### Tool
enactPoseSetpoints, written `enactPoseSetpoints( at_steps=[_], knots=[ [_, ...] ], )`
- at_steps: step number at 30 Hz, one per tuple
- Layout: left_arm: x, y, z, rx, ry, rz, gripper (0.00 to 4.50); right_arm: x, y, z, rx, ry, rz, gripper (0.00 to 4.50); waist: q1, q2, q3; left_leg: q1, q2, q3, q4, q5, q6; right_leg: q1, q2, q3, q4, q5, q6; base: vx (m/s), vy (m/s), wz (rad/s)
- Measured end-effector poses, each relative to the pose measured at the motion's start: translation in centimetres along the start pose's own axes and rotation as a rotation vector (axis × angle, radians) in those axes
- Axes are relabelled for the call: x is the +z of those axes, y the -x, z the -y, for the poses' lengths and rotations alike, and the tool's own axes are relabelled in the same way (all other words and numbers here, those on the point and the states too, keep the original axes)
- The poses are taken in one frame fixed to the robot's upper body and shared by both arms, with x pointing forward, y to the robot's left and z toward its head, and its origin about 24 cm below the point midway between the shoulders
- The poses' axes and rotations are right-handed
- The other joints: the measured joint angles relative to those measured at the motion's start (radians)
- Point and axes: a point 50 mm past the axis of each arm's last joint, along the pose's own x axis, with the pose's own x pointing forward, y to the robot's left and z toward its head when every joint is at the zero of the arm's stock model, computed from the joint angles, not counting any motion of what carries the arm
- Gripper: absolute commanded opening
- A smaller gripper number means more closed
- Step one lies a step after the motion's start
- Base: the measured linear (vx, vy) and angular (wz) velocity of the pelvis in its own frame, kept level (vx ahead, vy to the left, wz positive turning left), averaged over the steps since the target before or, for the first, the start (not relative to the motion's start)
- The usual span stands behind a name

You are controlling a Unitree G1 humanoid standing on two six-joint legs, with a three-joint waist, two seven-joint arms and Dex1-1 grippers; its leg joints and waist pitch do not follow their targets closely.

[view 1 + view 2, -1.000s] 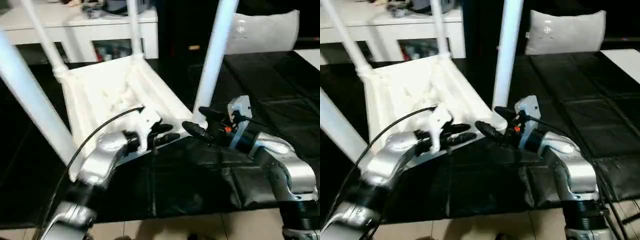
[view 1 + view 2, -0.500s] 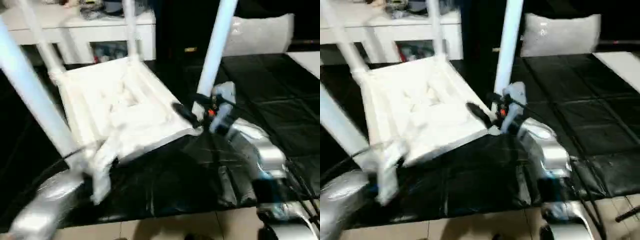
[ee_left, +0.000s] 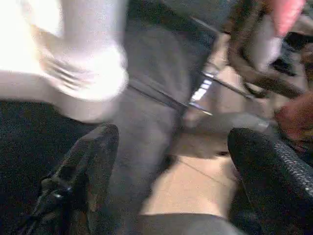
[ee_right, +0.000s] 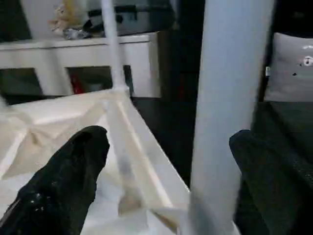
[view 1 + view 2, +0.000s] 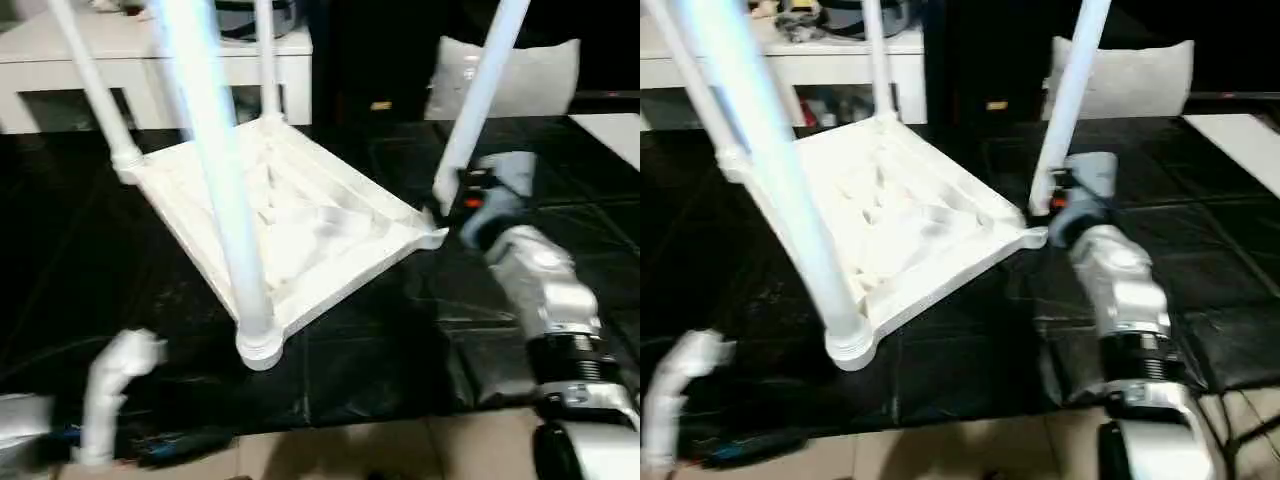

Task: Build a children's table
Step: Rotate table base

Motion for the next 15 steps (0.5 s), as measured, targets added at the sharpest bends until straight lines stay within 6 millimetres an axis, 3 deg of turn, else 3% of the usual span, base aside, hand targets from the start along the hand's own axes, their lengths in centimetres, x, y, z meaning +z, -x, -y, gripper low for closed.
enactPoseSetpoints(
  at_steps=[2,3,4,5,6,7,8,9,10,11,12,13,14,15],
  knots=[
    [1.4,0.9,-1.1,0.046,-0.053,0.033,4.33,-1.0,0.5,-0.7,0.054,0.017,-0.042,4.50,-0.012,0.004,0.007,0.003,0.009,-0.013,-0.004,0.000,0.000,0.018,0.011,-0.004,-0.012,-0.002,0.000,0.000,0.000,0.00],
    [2.1,1.2,-1.5,0.061,-0.077,0.048,4.38,-1.6,0.7,-1.1,0.074,0.019,-0.071,4.50,-0.010,0.003,0.010,0.004,0.011,-0.011,-0.006,0.000,-0.001,0.016,0.012,0.004,0.019,-0.024,0.001,-0.051,-0.054,0.02],
    [2.9,1.2,-2.0,0.067,-0.102,0.075,4.45,-2.3,1.1,-1.2,0.085,0.024,-0.106,4.50,-0.005,-0.006,0.013,0.013,0.009,-0.002,-0.005,0.000,-0.001,0.005,0.011,0.025,0.060,-0.055,0.001,-0.029,-0.103,0.08],
    [4.2,1.1,-2.6,0.064,-0.127,0.128,4.45,-3.5,1.7,-1.3,0.092,0.032,-0.173,4.50,0.008,-0.035,0.015,0.032,-0.004,0.009,-0.004,-0.001,-0.005,-0.004,0.013,0.062,0.093,-0.069,-0.002,-0.011,-0.082,0.08],
    [4.9,0.8,-2.8,0.054,-0.139,0.174,4.45,-4.4,2.1,-1.3,0.094,0.039,-0.224,4.50,0.014,-0.045,0.015,0.044,-0.011,0.012,0.021,-0.011,-0.016,-0.010,0.017,0.060,0.092,-0.071,0.000,0.015,-0.066,0.01],
    [5.2,0.5,-2.8,0.038,-0.140,0.209,4.45,-4.7,2.1,-1.2,0.091,0.063,-0.255,4.50,0.025,-0.040,0.015,0.044,-0.007,0.008,0.047,-0.048,-0.007,-0.011,0.012,0.044,0.090,-0.071,-0.001,0.000,0.000,0.00],
    [5.4,0.4,-2.9,0.032,-0.136,0.222,4.45,-4.9,2.1,-1.5,0.093,0.074,-0.272,4.50,0.032,-0.015,0.019,0.032,-0.005,-0.013,0.059,-0.063,0.000,-0.008,0.006,0.004,0.074,-0.071,-0.001,-0.005,0.027,-0.31],
    [5.7,0.2,-3.1,0.027,-0.136,0.230,4.45,-5.4,2.2,-1.6,0.094,0.083,-0.295,4.50,0.024,0.000,0.017,0.016,0.004,-0.031,0.050,-0.062,-0.006,0.006,0.004,-0.032,0.055,-0.072,-0.001,0.062,0.079,-0.37],
    [6.2,0.0,-3.3,0.018,-0.150,0.238,4.45,-6.1,2.4,-1.6,0.086,0.091,-0.325,4.50,0.023,0.011,0.019,0.011,0.019,-0.044,0.044,-0.060,-0.010,0.016,0.009,-0.048,0.051,-0.078,0.002,0.050,0.048,-0.39],
    [7.1,-0.5,-3.7,0.004,-0.175,0.255,4.45,-6.9,2.8,-1.4,0.061,0.094,-0.360,4.50,0.031,0.009,0.021,0.010,0.022,-0.030,0.039,-0.056,-0.017,0.005,0.010,-0.014,0.094,-0.111,-0.006,0.000,0.000,0.00],
    [7.4,-1.0,-3.8,-0.009,-0.183,0.269,4.45,-7.4,2.9,-1.2,0.038,0.098,-0.389,4.50,0.032,-0.009,0.019,0.022,0.013,-0.019,0.038,-0.053,-0.023,0.002,0.010,0.020,0.110,-0.104,-0.004,0.000,0.000,0.00],
    [7.2,-1.7,-3.8,-0.031,-0.170,0.276,4.45,-7.7,3.0,-1.1,0.020,0.098,-0.409,4.50,0.032,-0.023,0.017,0.034,-0.003,-0.022,0.038,-0.052,-0.025,0.004,0.011,0.038,0.116,-0.097,-0.004,0.000,0.000,0.00],
    [6.7,-2.7,-3.7,-0.062,-0.147,0.280,4.45,-7.9,3.2,-0.9,0.002,0.101,-0.425,4.50,0.033,-0.021,0.018,0.050,-0.013,-0.019,0.035,-0.054,-0.027,0.001,0.011,0.038,0.111,-0.096,-0.003,0.000,0.000,0.00],
    [6.5,-3.3,-3.6,-0.082,-0.136,0.279,4.45,-7.8,3.1,-0.8,-0.011,0.104,-0.432,4.50,0.033,-0.015,0.017,0.048,-0.016,-0.023,0.037,-0.058,-0.021,-0.001,0.004,0.022,0.103,-0.096,-0.003,0.101,0.031,-0.23]
  ],
)
